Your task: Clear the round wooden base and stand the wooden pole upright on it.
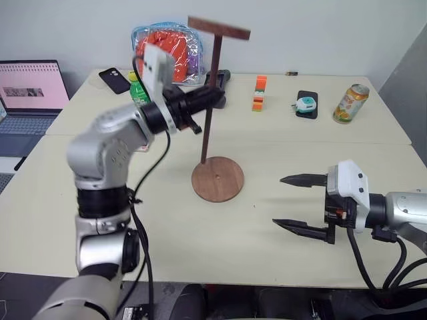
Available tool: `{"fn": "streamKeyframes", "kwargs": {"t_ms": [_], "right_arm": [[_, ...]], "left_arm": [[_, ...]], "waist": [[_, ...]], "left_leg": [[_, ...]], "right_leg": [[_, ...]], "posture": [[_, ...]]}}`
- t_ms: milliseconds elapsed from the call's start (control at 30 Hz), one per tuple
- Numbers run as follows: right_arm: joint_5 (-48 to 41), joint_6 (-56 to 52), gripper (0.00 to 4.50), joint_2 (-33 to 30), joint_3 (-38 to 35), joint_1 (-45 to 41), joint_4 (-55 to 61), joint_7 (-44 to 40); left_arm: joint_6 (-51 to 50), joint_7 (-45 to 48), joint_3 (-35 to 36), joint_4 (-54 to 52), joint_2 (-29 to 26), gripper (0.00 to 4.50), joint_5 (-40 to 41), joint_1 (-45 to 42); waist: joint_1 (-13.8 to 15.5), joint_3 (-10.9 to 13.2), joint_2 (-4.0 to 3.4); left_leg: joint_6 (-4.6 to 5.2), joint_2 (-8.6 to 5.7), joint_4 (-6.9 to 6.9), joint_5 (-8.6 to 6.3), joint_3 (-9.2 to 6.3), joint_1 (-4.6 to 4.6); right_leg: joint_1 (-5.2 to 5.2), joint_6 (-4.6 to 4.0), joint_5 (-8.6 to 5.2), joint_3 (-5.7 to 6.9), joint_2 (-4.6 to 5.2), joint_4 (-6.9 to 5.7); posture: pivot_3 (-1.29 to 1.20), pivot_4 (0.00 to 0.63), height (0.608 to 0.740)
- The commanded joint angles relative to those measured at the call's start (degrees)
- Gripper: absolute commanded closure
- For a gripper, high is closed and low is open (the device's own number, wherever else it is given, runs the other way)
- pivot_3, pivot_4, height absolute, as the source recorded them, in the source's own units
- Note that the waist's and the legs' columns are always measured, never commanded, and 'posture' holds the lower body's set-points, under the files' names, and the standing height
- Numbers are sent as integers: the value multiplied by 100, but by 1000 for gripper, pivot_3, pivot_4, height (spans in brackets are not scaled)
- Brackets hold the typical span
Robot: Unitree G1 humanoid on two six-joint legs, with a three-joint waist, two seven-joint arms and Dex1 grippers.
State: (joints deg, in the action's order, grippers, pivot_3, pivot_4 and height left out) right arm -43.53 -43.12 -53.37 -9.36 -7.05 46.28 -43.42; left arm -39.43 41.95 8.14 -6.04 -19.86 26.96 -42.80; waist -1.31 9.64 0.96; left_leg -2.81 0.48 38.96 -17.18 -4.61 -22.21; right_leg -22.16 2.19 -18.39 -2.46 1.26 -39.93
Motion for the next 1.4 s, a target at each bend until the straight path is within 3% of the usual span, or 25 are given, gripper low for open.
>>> {"fn": "streamKeyframes", "kwargs": {"t_ms": [33,333,767,1400], "right_arm": [[341,-244,0,34,241,26,236,603],[383,-716,0,471,655,-142,387,1306],[565,-830,0,617,1060,-356,305,1412],[626,-925,0,587,1055,-460,215,1270]], "left_arm": [[1275,-387,-106,20,278,4256,-434,65],[2392,-662,-327,457,657,4256,-763,784],[2547,-657,-684,546,1059,4256,-665,841],[2820,-628,-664,781,995,4256,-674,1038]], "waist": [[6,1,4],[34,-2,6],[43,-2,6],[41,-2,6]], "left_leg": [[0,-1,1,0,-4,-6],[2,-6,-1,-1,3,-4],[21,-12,0,-12,3,-6],[22,-10,-1,-12,1,-4]], "right_leg": [[-2,0,0,1,-1,0],[-1,0,0,9,-10,3],[-1,0,0,13,-13,4],[-1,0,0,15,-14,4]], "posture": [[0,150,740],[0,150,740],[0,150,740],[0,150,740]]}}
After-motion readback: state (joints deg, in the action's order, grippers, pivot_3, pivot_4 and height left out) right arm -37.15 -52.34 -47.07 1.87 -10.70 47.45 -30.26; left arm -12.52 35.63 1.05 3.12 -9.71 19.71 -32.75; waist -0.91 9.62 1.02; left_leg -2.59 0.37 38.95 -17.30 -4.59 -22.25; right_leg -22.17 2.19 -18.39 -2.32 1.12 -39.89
